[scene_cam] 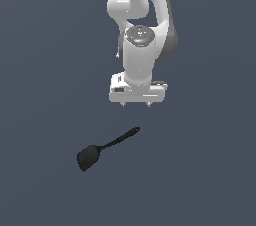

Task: Pick up the object and move it to a goal position.

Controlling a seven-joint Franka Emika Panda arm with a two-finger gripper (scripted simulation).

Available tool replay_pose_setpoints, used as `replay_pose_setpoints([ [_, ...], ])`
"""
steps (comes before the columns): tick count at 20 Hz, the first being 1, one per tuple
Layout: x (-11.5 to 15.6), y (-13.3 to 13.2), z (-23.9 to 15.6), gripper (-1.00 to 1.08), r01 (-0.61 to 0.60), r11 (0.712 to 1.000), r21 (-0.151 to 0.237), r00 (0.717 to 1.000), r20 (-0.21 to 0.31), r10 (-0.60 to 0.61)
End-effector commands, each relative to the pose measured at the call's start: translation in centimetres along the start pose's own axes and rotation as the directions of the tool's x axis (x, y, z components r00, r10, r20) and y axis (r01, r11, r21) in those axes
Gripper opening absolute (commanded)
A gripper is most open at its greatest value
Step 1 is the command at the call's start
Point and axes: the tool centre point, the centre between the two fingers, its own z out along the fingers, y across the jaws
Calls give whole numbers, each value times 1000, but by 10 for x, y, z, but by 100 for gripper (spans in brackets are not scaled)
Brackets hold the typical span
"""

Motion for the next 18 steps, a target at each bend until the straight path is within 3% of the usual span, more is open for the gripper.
replay_pose_setpoints([
  [1, 3, 3, 2, 100, -27, 1000, 1, 1000, 0, 27],
  [10, 28, 24, 20, 100, -223, 975, 8, 975, 1, 223],
  [14, 43, 39, 34, 100, -350, 937, 9, 937, 2, 350],
  [18, 57, 56, 48, 100, -476, 879, 9, 879, 1, 476],
])
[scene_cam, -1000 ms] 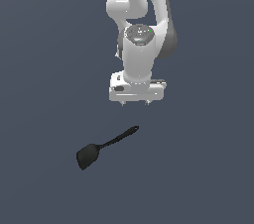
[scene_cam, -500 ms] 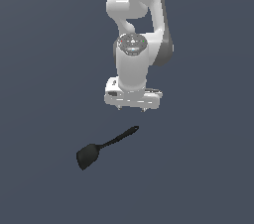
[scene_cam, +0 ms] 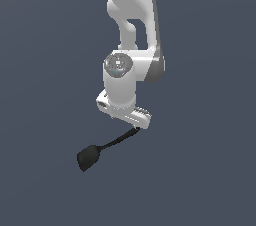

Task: Pick up the object and move it to a goal position.

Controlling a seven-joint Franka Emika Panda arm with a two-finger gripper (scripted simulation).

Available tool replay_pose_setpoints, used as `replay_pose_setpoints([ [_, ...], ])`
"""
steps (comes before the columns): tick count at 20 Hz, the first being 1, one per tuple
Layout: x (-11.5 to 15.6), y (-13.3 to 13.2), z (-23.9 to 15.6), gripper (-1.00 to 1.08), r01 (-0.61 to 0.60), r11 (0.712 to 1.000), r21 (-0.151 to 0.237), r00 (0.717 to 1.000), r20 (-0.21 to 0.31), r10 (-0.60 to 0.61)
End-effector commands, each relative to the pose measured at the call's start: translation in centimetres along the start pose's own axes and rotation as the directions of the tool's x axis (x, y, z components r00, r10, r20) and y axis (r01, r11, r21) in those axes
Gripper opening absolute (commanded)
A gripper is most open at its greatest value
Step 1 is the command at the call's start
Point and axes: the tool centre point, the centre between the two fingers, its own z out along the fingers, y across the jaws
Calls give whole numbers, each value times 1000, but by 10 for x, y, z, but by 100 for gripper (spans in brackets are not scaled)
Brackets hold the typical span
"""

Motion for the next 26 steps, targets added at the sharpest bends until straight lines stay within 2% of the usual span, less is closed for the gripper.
replay_pose_setpoints([
  [1, 13, 6, 9, 100, -88, 996, -1, 996, -2, 88],
  [5, 32, 16, 25, 100, -222, 975, -3, 975, -7, 222],
  [13, 59, 32, 50, 100, -417, 909, -6, 909, -18, 416],
  [20, 70, 39, 61, 100, -495, 869, -7, 869, -25, 494],
  [26, 71, 40, 62, 100, -502, 865, -7, 865, -26, 502],
])
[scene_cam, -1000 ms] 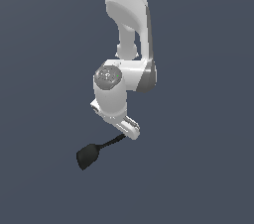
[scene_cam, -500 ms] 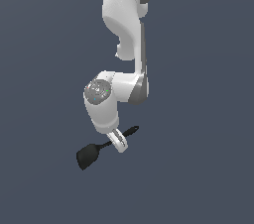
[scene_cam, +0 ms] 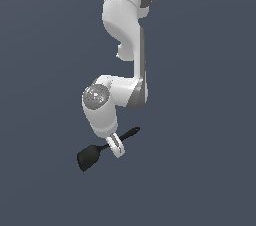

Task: Pick up the object and move it to a goal position.

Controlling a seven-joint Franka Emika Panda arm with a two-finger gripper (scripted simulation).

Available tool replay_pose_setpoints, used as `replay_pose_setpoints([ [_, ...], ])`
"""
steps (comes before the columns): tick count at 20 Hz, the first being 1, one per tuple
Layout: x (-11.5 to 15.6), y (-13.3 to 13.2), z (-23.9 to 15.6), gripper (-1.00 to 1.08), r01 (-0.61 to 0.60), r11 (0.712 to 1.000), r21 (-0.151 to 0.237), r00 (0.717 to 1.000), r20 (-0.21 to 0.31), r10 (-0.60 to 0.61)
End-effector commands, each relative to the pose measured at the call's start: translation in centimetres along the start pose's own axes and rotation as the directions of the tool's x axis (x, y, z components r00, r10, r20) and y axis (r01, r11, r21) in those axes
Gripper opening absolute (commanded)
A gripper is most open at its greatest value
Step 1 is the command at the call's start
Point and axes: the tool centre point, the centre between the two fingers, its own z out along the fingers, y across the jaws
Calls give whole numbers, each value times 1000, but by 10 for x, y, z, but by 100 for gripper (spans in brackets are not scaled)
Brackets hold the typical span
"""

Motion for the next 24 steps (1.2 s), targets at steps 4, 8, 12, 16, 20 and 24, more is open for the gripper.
replay_pose_setpoints([
  [4, 0, 0, 10, 100, -1, 1000, 0, 1000, 0, 1],
  [8, 0, 1, 31, 100, -3, 1000, 1, 1000, 0, 3],
  [12, 0, 1, 48, 100, -5, 1000, 1, 1000, 0, 5],
  [16, 1, 0, 50, 100, -5, 1000, 1, 1000, -1, 5],
  [20, 1, 0, 50, -100, -5, 1000, 1, 1000, -1, 5],
  [24, 1, 0, 50, -100, -5, 1000, 1, 1000, -1, 5],
])
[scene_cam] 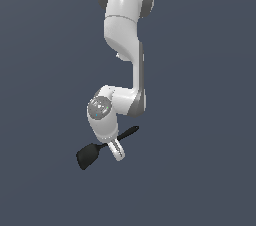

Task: Pick up the object and move it to a goal position.

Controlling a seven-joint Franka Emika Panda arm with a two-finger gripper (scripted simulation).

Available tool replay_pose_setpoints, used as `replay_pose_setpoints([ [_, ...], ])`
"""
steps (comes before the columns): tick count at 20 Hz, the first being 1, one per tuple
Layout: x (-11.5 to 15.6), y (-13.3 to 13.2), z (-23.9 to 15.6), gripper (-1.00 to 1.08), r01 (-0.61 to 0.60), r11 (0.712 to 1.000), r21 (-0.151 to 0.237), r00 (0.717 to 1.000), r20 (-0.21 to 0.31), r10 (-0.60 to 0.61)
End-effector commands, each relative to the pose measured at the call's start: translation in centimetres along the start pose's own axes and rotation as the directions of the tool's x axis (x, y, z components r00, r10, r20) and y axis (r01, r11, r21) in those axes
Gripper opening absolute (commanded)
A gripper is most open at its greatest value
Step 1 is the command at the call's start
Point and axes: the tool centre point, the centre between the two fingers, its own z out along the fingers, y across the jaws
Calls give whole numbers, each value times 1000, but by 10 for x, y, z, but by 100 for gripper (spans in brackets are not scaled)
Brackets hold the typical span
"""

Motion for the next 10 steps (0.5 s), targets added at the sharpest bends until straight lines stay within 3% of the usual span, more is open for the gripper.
replay_pose_setpoints([
  [1, 0, 0, 0, -100, 0, 1000, 0, 1000, 0, 0],
  [10, -2, 3, -5, -100, 0, 1000, 0, 1000, 0, 0],
])
